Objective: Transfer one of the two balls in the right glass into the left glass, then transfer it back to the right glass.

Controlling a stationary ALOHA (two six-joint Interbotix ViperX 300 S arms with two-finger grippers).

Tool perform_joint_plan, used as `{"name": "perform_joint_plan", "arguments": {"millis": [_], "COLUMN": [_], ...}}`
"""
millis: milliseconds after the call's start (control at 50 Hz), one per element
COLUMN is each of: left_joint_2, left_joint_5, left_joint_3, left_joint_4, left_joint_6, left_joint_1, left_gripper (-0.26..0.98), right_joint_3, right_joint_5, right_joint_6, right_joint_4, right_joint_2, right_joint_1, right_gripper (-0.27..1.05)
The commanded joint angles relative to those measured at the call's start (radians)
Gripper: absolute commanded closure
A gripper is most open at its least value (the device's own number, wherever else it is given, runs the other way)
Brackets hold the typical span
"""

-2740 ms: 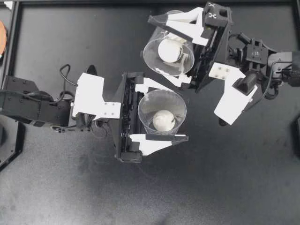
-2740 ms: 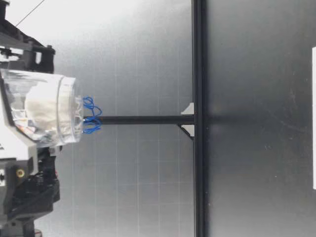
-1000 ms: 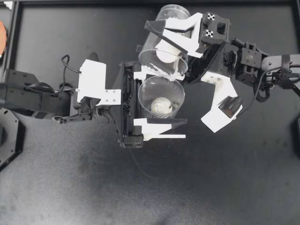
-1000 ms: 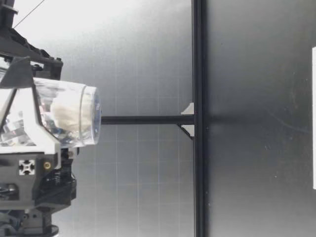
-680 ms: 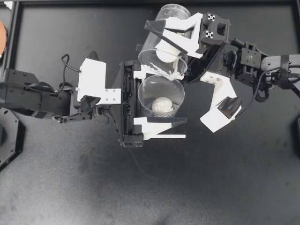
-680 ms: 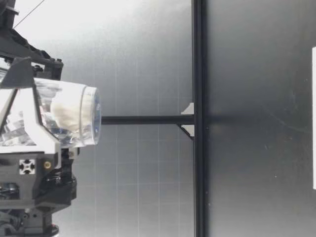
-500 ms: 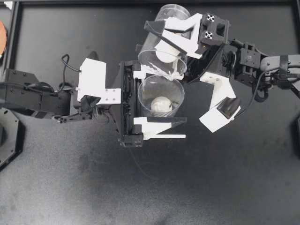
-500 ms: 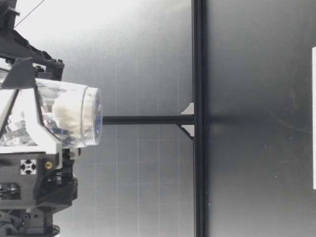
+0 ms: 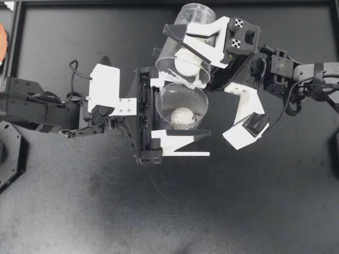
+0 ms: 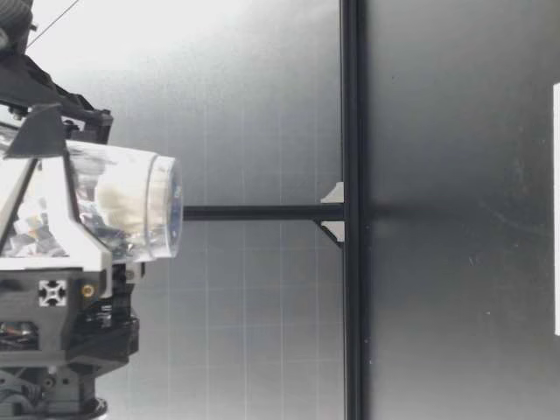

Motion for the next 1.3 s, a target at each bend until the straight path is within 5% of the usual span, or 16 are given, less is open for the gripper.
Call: {"name": "perform_joint_plan", "arguments": {"millis": [0, 200, 720, 1020, 1160, 1280], "left_joint_2": [-0.011, -0.011, -0.058, -0.350, -0.471, -0.514], "left_joint_5": [-0.005, -0.005, -0.005, 0.069, 0.311, 0.377], "left_joint_3": [-0.011, -0.011, 0.044, 0.222, 0.202, 0.172], "left_joint_4": [-0.003, -0.008, 0.003, 0.040, 0.026, 0.023], "left_joint_6": [0.003, 0.003, 0.034, 0.167, 0.324, 0.414], "left_joint_1": [0.012, 0.011, 0.011, 0.020, 0.040, 0.043], "left_gripper": [-0.04, -0.04, -0.04, -0.04, -0.04, -0.04], "right_joint_3": [-0.020, -0.020, 0.026, 0.258, 0.291, 0.288], "right_joint_5": [-0.011, -0.012, 0.034, 0.104, 0.138, 0.160], "right_joint_6": [0.008, 0.123, 0.848, 1.063, 1.197, 1.259], "right_joint_4": [0.000, 0.074, 0.212, 0.316, 0.305, 0.301], "right_joint_2": [-0.008, -0.008, -0.089, -0.311, -0.341, -0.308], "right_joint_1": [0.017, 0.032, 0.110, 0.144, 0.176, 0.202], "right_gripper": [0.06, 0.06, 0.06, 0.06, 0.06, 0.06]}}
